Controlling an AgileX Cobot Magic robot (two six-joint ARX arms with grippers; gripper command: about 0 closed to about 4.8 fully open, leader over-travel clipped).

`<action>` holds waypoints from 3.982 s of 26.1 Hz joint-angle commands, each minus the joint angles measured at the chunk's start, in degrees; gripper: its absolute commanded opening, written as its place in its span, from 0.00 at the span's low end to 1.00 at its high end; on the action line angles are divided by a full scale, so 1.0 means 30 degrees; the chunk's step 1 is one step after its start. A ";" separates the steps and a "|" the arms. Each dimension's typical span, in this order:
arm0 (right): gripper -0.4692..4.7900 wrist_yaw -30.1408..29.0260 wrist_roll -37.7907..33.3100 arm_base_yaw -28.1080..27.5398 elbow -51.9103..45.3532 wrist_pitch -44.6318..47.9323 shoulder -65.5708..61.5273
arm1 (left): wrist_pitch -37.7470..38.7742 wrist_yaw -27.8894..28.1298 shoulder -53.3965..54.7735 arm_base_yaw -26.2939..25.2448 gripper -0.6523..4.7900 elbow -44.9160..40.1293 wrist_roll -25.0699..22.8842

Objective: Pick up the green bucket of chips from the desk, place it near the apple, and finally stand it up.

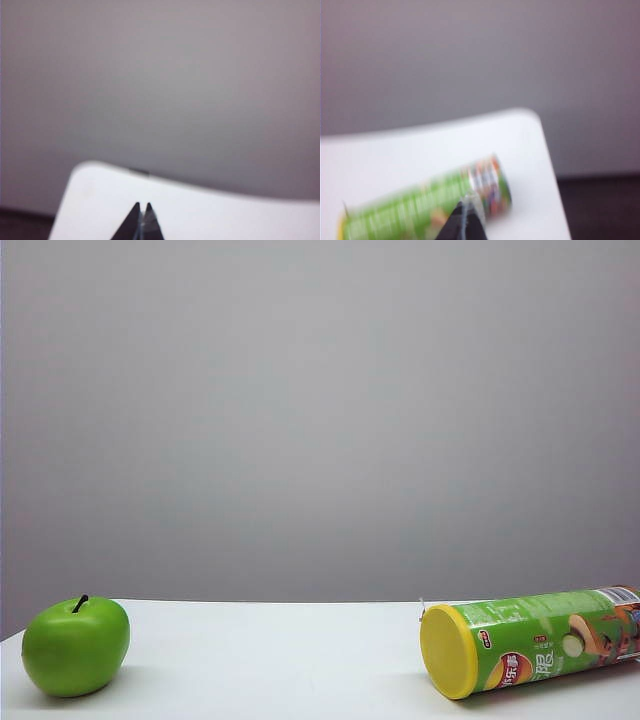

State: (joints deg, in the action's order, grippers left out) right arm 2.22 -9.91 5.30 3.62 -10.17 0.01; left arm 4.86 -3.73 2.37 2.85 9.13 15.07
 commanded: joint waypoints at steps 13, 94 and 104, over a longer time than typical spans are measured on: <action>0.09 0.1588 0.1107 -0.0022 0.5909 0.3876 -0.7599 | 0.3818 -0.5829 1.4025 0.0022 0.11 1.1570 -0.5151; 0.51 -0.2769 2.8217 0.5020 2.7008 -1.3923 -4.1375 | 0.4495 -1.0834 1.8608 0.0029 0.11 1.4287 -1.0032; 0.43 -0.7468 2.4451 0.4962 2.9376 -1.3945 -4.1361 | 0.4430 -1.0754 1.8644 0.0022 0.11 1.4280 -1.0032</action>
State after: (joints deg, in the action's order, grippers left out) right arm -14.74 65.87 20.12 89.78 -51.62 -124.53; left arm 18.74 -35.83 58.33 2.96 51.88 -14.79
